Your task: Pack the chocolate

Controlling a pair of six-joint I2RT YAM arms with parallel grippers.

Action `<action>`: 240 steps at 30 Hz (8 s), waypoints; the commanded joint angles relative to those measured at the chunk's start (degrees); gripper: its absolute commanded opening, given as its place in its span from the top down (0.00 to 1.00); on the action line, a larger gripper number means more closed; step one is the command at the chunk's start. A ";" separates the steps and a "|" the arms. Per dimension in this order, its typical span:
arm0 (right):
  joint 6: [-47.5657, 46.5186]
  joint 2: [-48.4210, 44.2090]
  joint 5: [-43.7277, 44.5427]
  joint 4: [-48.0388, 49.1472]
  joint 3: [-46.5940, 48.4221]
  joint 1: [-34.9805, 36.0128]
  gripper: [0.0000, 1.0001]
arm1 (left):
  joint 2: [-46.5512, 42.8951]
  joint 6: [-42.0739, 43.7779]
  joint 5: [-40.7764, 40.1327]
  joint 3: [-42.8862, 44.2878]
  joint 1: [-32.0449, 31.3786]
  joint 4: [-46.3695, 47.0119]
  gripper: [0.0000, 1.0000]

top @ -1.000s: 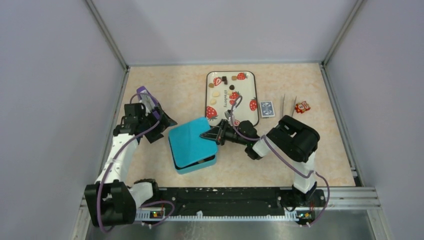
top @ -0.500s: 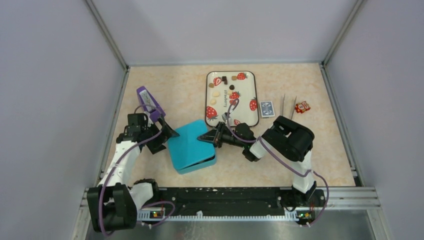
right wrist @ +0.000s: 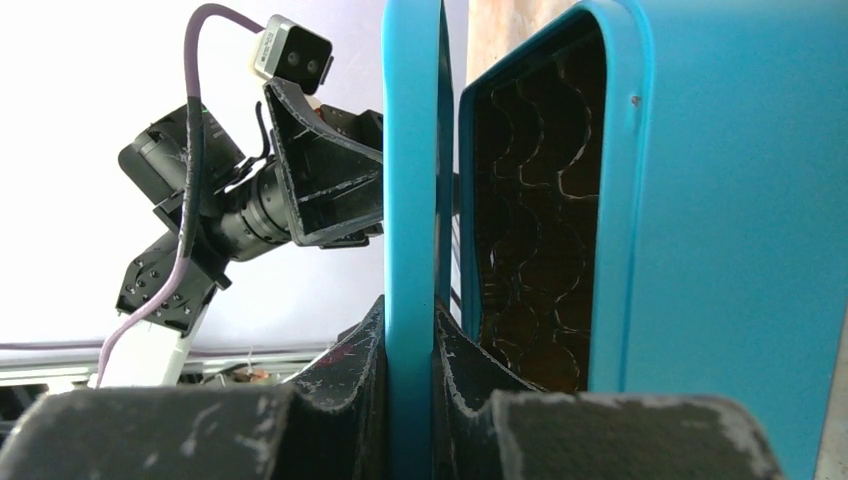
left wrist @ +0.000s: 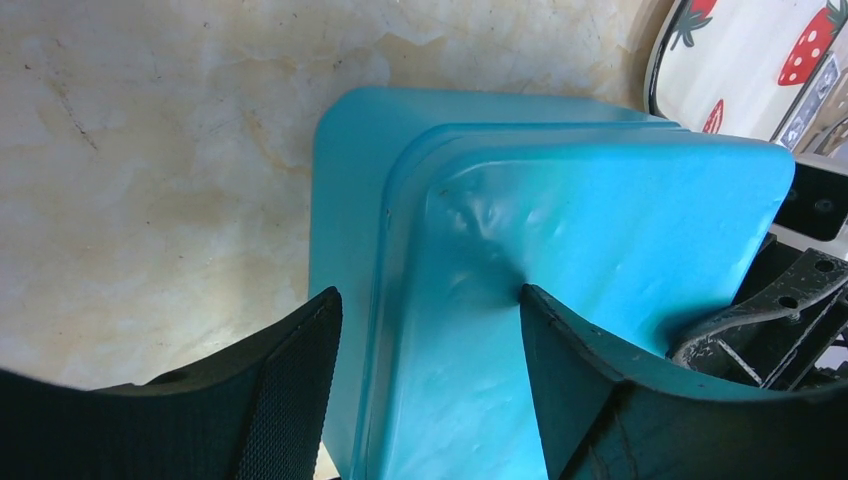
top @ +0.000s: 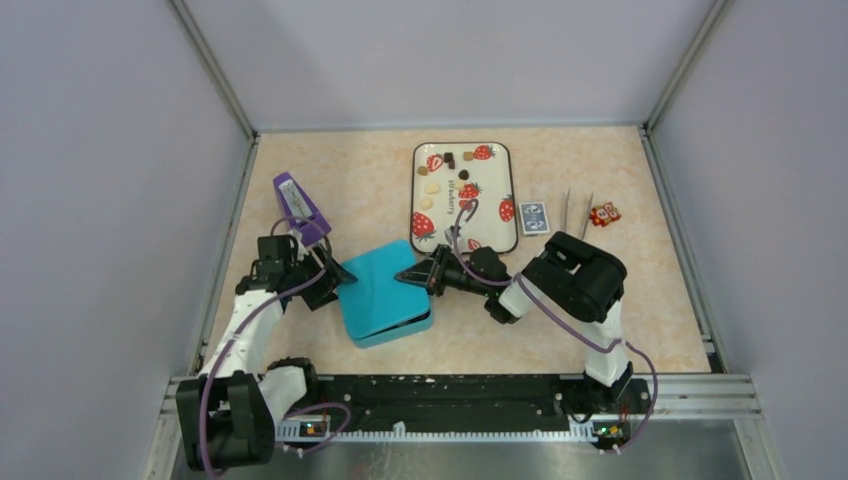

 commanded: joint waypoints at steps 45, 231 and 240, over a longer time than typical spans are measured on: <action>-12.88 -16.83 5.49 -21.06 -3.52 1.68 0.53 | 5.72 0.93 0.14 -1.51 0.48 6.92 0.52; -60.64 -11.31 26.95 -92.33 44.91 1.31 0.89 | 11.05 0.86 -37.68 33.36 -25.95 -10.54 0.40; -64.63 -5.97 33.27 -104.82 56.80 3.56 0.89 | 8.79 2.16 -42.32 37.27 -21.54 -14.34 0.35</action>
